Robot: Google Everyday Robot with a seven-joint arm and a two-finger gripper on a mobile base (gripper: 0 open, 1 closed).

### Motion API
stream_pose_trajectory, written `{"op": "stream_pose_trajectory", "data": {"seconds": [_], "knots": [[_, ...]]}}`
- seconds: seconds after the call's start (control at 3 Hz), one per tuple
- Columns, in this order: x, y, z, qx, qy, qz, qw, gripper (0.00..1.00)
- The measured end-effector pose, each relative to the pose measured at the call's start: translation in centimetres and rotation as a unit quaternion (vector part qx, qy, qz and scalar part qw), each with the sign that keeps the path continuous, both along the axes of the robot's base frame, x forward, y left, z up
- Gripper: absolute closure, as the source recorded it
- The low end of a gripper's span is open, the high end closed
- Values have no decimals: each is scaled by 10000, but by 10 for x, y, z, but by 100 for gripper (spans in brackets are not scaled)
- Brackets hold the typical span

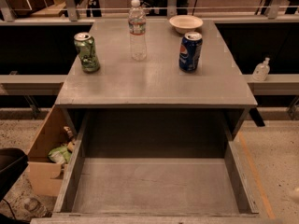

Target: Close top drawer

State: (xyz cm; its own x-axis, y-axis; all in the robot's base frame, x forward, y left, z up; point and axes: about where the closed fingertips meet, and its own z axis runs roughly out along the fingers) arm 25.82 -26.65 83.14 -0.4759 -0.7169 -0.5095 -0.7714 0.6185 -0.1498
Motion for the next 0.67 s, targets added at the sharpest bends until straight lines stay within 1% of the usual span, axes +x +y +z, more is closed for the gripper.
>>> {"op": "stream_pose_trajectory", "data": {"seconds": [0.33,0.67], "knots": [[-62,15,-62,522,285,-462,9972,77],[-101,24,-106,854,570,-769,9917,100]]}}
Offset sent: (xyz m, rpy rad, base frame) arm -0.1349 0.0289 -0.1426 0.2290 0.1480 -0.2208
